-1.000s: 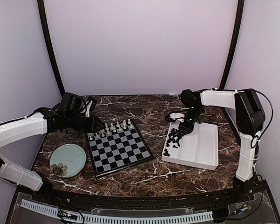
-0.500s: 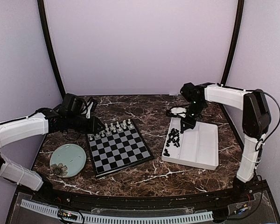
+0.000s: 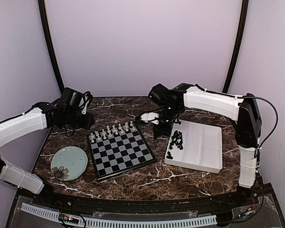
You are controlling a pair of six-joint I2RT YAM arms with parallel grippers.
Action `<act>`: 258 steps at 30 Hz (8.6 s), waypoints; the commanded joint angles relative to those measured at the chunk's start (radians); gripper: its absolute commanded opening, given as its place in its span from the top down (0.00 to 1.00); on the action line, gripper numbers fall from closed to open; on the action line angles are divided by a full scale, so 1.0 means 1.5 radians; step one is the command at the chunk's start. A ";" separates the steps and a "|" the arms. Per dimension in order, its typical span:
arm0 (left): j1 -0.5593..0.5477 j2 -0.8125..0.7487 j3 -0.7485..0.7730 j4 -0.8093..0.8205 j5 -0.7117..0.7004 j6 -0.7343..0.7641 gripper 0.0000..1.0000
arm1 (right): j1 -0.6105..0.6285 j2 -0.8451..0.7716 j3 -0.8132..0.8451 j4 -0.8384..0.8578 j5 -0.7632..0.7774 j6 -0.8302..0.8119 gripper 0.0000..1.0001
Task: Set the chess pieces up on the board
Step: Place the knight at b8, then pick up the pawn from the storage box, then place the pawn at a7, then pick up the pawn from the storage box.
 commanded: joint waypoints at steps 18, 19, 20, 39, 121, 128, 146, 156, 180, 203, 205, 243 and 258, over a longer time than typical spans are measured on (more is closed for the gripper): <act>0.096 -0.078 -0.057 -0.003 -0.078 0.017 0.81 | 0.142 0.179 0.167 -0.083 0.018 0.043 1.00; 0.097 -0.077 -0.057 -0.003 -0.075 0.017 0.81 | 0.144 0.182 0.167 -0.083 0.018 0.044 1.00; 0.098 -0.077 -0.056 -0.002 -0.071 0.018 0.81 | 0.145 0.183 0.167 -0.083 0.020 0.045 1.00; 0.099 -0.069 -0.056 -0.008 -0.066 0.020 0.81 | 0.155 0.194 0.154 -0.094 0.007 0.038 0.99; 0.106 -0.043 -0.050 0.002 -0.004 0.024 0.68 | -0.143 -0.008 -0.222 0.115 0.022 0.123 0.73; 0.106 -0.042 -0.049 0.001 -0.001 0.025 0.69 | -0.144 0.001 -0.224 0.120 0.027 0.121 0.76; 0.106 -0.040 -0.048 0.001 0.001 0.025 0.70 | -0.141 -0.056 -0.198 0.079 0.031 0.125 0.95; 0.106 -0.039 -0.048 0.001 0.004 0.024 0.70 | -0.056 -0.068 -0.107 0.039 0.030 0.130 0.95; 0.106 -0.044 -0.048 0.003 0.010 0.026 0.71 | 0.088 0.136 0.073 0.018 0.012 0.115 0.94; 0.106 -0.039 -0.048 0.001 0.014 0.028 0.71 | 0.099 0.171 0.091 0.021 0.006 0.122 0.92; 0.106 -0.040 -0.048 0.001 0.014 0.028 0.71 | 0.099 0.171 0.090 0.020 0.008 0.120 0.92; 0.109 -0.039 -0.045 0.001 0.018 0.028 0.71 | -0.133 -0.076 -0.216 0.114 0.122 0.138 0.81; 0.109 -0.036 -0.046 0.002 0.019 0.027 0.71 | -0.149 -0.032 -0.263 0.169 0.141 0.137 0.77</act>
